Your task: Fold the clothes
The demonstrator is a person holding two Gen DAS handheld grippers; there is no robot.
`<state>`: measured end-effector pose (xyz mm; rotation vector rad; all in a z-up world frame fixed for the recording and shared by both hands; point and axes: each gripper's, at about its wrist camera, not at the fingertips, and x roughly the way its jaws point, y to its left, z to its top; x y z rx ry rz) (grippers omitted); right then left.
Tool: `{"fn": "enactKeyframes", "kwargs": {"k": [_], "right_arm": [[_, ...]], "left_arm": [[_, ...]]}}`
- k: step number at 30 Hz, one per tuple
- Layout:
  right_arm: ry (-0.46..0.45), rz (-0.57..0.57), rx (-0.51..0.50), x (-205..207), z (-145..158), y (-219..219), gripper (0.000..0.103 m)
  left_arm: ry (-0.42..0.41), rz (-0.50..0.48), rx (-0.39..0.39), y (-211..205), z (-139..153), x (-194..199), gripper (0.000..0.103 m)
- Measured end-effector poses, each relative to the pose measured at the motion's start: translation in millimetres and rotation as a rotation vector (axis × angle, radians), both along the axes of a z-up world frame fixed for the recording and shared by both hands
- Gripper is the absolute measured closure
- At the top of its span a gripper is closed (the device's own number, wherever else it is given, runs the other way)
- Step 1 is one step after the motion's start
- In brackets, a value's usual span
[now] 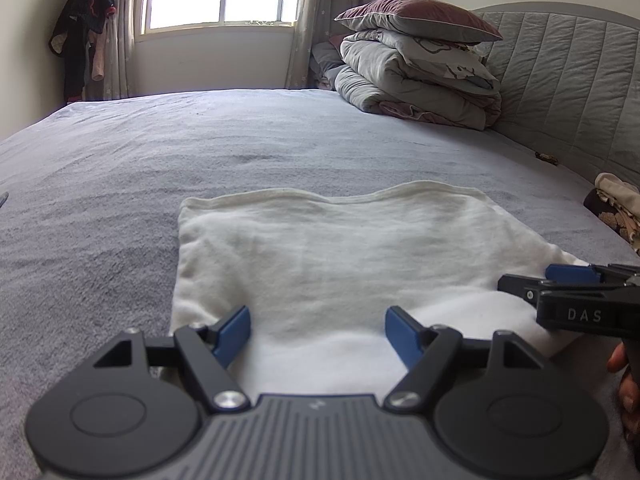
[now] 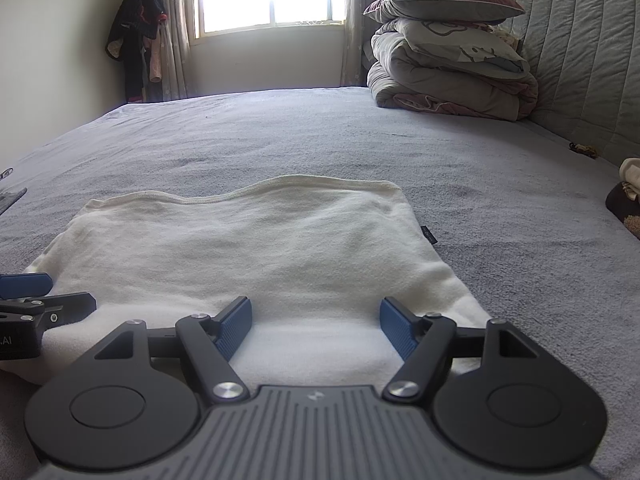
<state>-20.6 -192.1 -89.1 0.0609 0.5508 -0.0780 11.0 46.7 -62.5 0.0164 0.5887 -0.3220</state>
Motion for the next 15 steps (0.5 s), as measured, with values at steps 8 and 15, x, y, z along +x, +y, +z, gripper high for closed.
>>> {"fn": "enactKeyframes", "kwargs": {"k": [8, 15], "right_arm": [[-0.002, 0.012, -0.005, 3.7, 5.5, 0.6, 0.029], [-0.013, 0.062, -0.018, 19.2, 29.8, -2.3, 0.028]], "left_arm": [[0.015, -0.016, -0.017, 4.9, 4.8, 3.0, 0.027], [0.001, -0.021, -0.039, 11.9, 24.0, 12.1, 0.027]]}}
